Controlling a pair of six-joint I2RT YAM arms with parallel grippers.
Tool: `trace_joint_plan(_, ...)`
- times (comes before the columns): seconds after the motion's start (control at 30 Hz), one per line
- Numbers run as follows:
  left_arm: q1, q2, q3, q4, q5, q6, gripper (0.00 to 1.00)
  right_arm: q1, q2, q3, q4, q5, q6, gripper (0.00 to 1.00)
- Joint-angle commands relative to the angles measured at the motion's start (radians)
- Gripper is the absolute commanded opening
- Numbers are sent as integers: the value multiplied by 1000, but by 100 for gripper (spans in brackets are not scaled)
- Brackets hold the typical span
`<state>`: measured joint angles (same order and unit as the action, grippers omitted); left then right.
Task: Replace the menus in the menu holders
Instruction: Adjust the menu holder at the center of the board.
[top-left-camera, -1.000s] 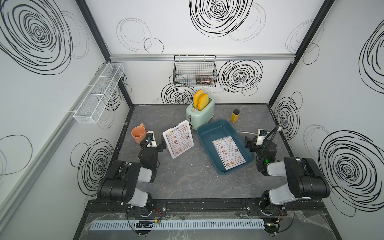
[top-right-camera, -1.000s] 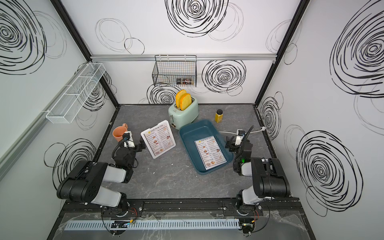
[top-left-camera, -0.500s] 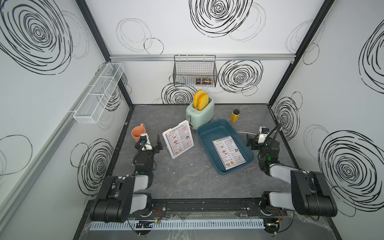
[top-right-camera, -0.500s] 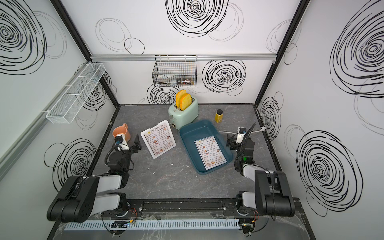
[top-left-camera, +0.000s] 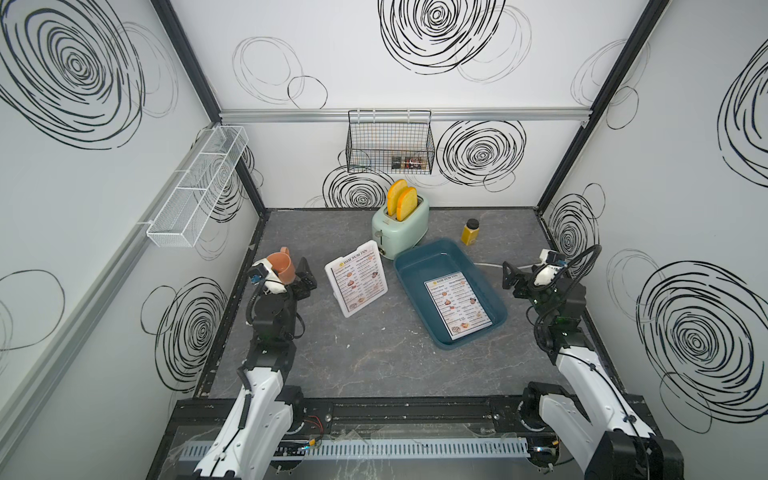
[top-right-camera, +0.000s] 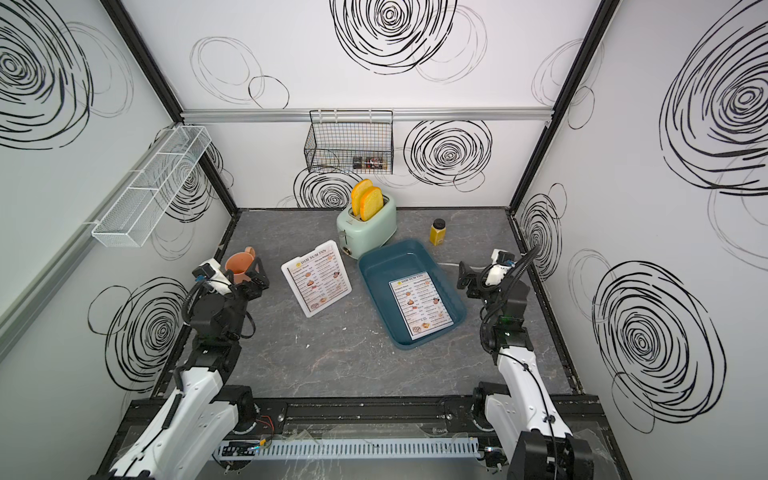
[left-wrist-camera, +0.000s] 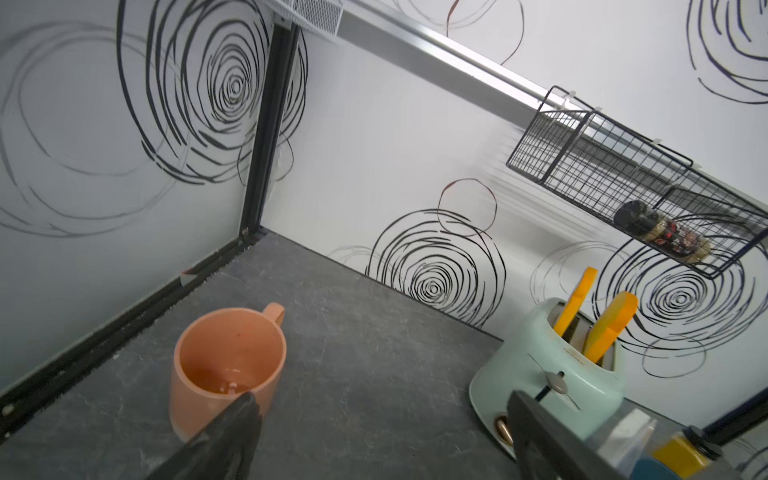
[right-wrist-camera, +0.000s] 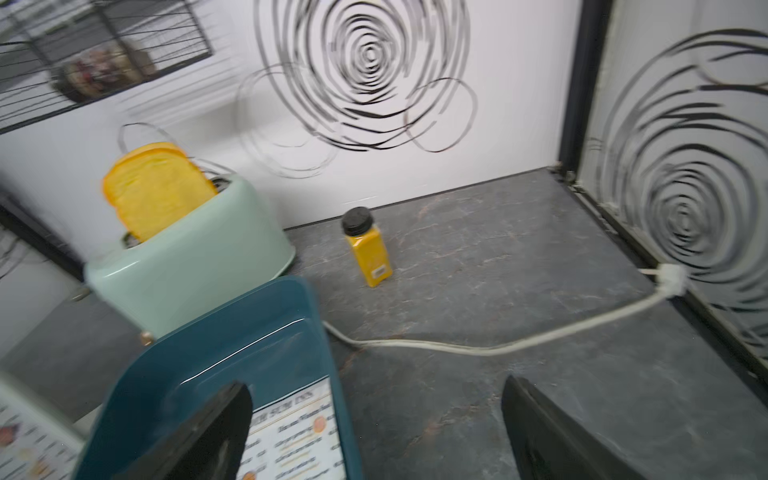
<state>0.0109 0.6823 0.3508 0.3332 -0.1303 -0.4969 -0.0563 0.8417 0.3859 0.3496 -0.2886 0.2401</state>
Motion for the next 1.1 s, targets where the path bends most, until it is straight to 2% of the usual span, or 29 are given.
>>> trace_joint_plan(0.0,-12,-55,51,-316,88,-223,99,81,-29,54,-27,-262,14,99)
trace_joint_plan(0.07,-43,-96,71,-407,90,-266,100,182,-24,86,-62,-276,-23,97)
trace_joint_plan(0.2,-117,-163,91,-528,85,-297,96,433,53,151,-75,-231,-140,97)
trace_joint_plan(0.3,-162,-167,88,-552,116,-296,95,585,191,222,-39,-224,-248,98)
trace_joint_plan(0.37,-182,-148,77,-531,155,-289,94,653,313,296,-34,-239,-318,100)
trace_joint_plan(0.4,-187,-132,72,-512,177,-287,94,676,388,356,-56,-264,-370,98)
trace_joint_plan(0.53,-190,-62,69,-432,278,-278,92,713,641,585,-166,-331,-504,97)
trace_joint_plan(0.63,-193,-20,83,-420,295,-248,90,712,760,684,-156,-336,-556,97)
trace_joint_plan(0.93,-186,86,77,-312,303,-251,78,699,1006,875,-133,-402,-610,98)
trace_joint_plan(1.07,-186,145,89,-275,304,-248,77,699,1067,933,-142,-414,-610,98)
